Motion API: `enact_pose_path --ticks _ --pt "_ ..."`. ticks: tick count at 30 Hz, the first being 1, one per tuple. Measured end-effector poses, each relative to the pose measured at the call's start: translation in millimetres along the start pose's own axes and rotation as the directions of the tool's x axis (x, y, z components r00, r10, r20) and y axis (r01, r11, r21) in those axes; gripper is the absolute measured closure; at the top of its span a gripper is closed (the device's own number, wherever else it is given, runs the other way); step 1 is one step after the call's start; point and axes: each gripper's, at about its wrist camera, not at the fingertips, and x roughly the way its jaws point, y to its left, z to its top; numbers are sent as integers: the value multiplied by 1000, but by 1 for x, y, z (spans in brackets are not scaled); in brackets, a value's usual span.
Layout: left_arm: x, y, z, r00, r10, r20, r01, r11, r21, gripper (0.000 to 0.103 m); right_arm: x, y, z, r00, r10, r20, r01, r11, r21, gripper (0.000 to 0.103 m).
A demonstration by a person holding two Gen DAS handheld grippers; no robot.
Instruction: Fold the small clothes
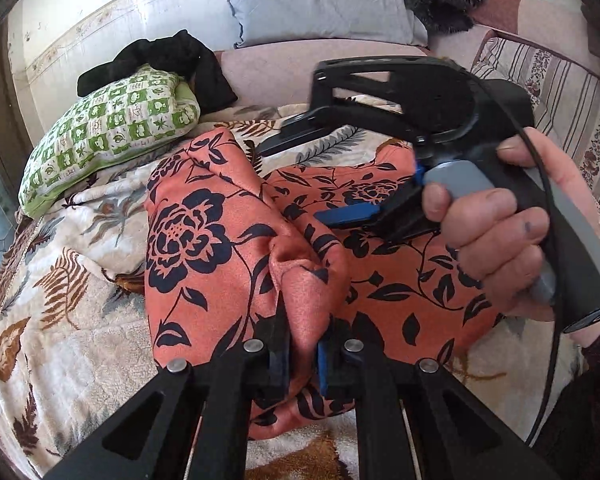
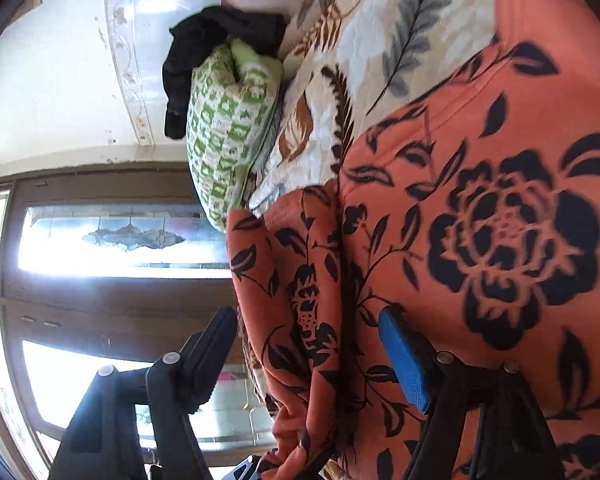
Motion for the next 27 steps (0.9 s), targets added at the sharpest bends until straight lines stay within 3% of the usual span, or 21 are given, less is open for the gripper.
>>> enact_pose_path --ticks 6,8,9,11,15,20,24,27 --pt "-7 0 -2 1000 0 -3 0 1000 22 94 48 24 -5 998 -16 -59 10 995 -103 28" --pt "-10 -1 -2 1000 5 2 -5 1000 29 94 46 34 -7 999 -34 6 34 986 -164 53" --pt "-13 -1 0 1000 -3 4 3 1000 29 94 43 41 -9 997 -65 47 74 972 -223 78" --pt "-17 -5 6 999 -29 15 28 999 33 94 30 52 -11 986 -116 122 147 947 -285 82" --pt "-24 -29 29 994 -108 37 105 992 68 94 -8 62 -11 962 -135 239 212 918 -336 86" --pt "-16 -79 64 970 -242 31 236 964 124 94 -75 44 2 925 -118 361 236 924 -302 88" --pt "9 -120 78 948 -317 -34 318 935 158 93 -122 18 19 896 -145 419 272 926 -262 88" --pt "37 -134 80 931 -342 -125 356 927 121 89 -140 -6 34 881 -177 439 292 933 -210 88"
